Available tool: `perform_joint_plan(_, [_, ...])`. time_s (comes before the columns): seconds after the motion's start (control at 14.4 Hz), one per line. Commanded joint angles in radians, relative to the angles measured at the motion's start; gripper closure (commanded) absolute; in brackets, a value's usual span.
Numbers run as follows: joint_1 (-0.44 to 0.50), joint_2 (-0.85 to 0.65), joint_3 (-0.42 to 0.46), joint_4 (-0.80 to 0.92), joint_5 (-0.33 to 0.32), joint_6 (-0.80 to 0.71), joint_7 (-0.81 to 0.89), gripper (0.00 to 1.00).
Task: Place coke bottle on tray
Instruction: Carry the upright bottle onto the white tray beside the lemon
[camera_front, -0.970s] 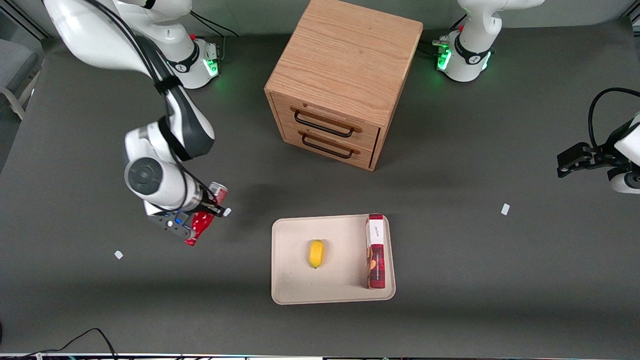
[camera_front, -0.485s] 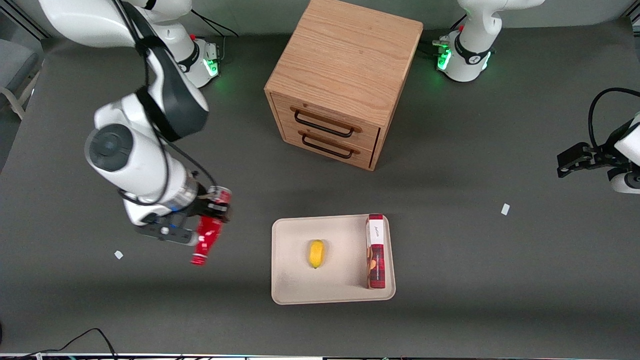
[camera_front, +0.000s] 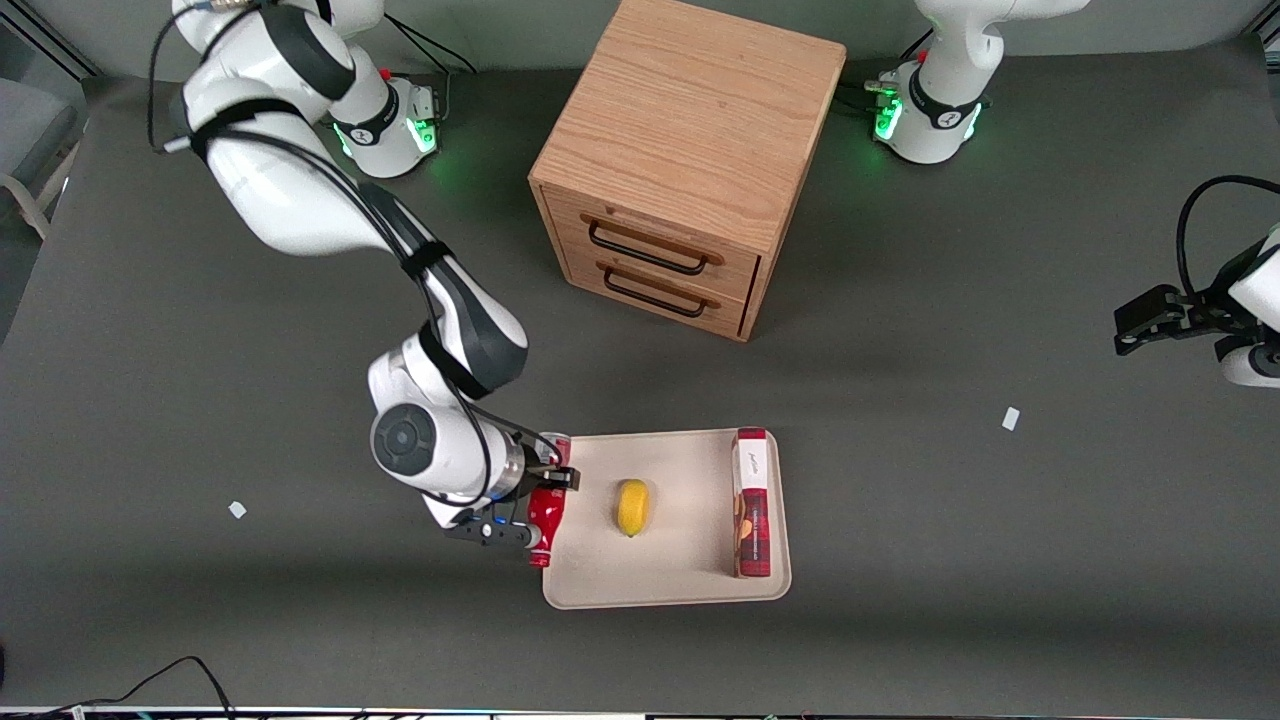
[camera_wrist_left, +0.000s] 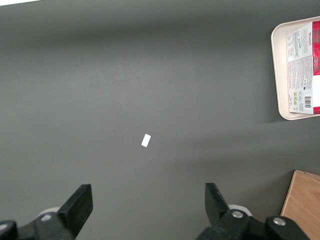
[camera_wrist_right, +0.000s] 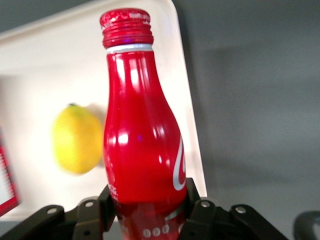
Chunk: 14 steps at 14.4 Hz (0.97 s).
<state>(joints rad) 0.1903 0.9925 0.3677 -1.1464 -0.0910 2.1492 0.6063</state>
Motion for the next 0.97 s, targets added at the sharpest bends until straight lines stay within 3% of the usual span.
perform_joint_plan(0.0, [0.008, 0.067, 0.005, 0.070, -0.009, 0.029, -0.010, 1.00])
perform_joint_plan(0.28, [0.034, 0.095, -0.013, 0.070, -0.009, 0.072, 0.030, 1.00])
perform_joint_plan(0.35, [0.034, 0.095, -0.013, 0.070, -0.009, 0.072, 0.032, 0.73])
perform_joint_plan(0.42, [0.034, 0.094, -0.015, 0.068, -0.009, 0.072, 0.030, 0.01])
perform_joint_plan(0.9, [0.034, 0.094, -0.018, 0.060, -0.036, 0.074, 0.033, 0.00])
